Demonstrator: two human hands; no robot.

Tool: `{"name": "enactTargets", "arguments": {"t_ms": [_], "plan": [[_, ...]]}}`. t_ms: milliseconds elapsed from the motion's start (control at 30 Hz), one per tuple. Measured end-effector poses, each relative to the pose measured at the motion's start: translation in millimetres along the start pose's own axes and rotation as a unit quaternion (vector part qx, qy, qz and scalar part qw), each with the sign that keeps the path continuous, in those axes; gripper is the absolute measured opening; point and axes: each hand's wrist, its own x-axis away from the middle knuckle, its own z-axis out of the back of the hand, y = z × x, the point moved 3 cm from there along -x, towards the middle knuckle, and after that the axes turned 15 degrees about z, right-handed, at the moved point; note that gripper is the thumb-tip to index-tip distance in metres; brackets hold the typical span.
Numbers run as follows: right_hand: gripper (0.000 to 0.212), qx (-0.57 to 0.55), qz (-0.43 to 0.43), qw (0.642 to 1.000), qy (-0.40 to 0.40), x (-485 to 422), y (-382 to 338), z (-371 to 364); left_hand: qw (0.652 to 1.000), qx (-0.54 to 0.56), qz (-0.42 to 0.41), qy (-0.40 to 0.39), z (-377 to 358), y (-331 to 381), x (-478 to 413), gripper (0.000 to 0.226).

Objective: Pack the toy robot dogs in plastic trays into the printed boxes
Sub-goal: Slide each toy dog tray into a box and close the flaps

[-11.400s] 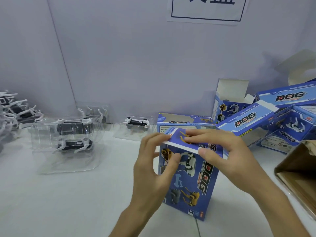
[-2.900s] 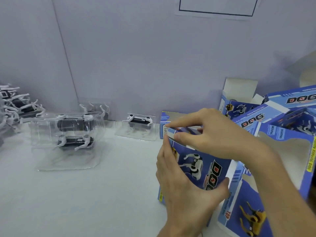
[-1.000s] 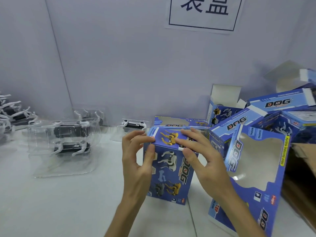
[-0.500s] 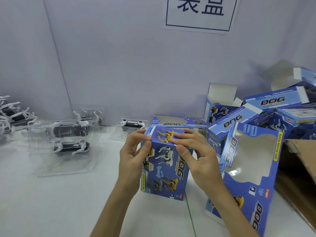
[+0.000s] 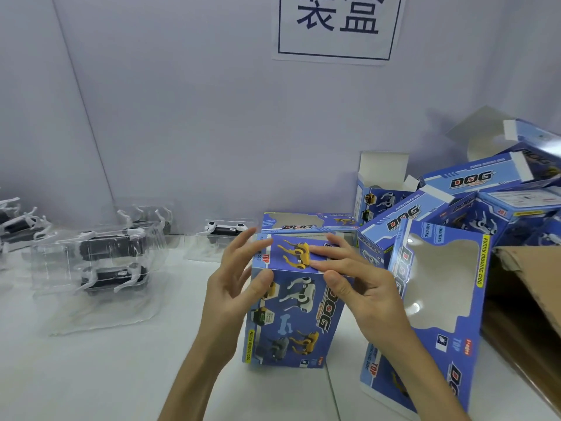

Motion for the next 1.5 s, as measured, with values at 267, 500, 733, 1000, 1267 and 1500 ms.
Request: {"name": "enactTargets", "arguments": {"t_ms": [267,500,733,1000,1267,1500], "plan": [[0.055,0.149,-0.128,0.97,0.143,9,3,5,0.947,-0.211,-0.202,0.136,-27,8,15,0.016],[0.083,-0.051,-0.44,0.893,0.08,15,16,17,0.866,-0.345,-0.36,0.039,-70,-8,39,0.034],[0.061,-0.058,-0.454,0.887,0.052,19,9,46,0.843,-0.373,-0.388,-0.002,-87,-23,52,0.012],[0.044,-0.137,-0.116,0.91,0.374,3,-13,73,0.868,-0.341,-0.356,0.05,-83,-28,50,0.035],[0.047,0.071,-0.015,0.781,0.621,27,-20,133,0.888,-0.355,-0.29,-0.021,-88,-39,47,0.024],[0.063,0.378,-0.228,0.809,0.388,31,-1,128,0.895,-0.426,-0.126,-0.046,-88,-54,39,0.026]]}}
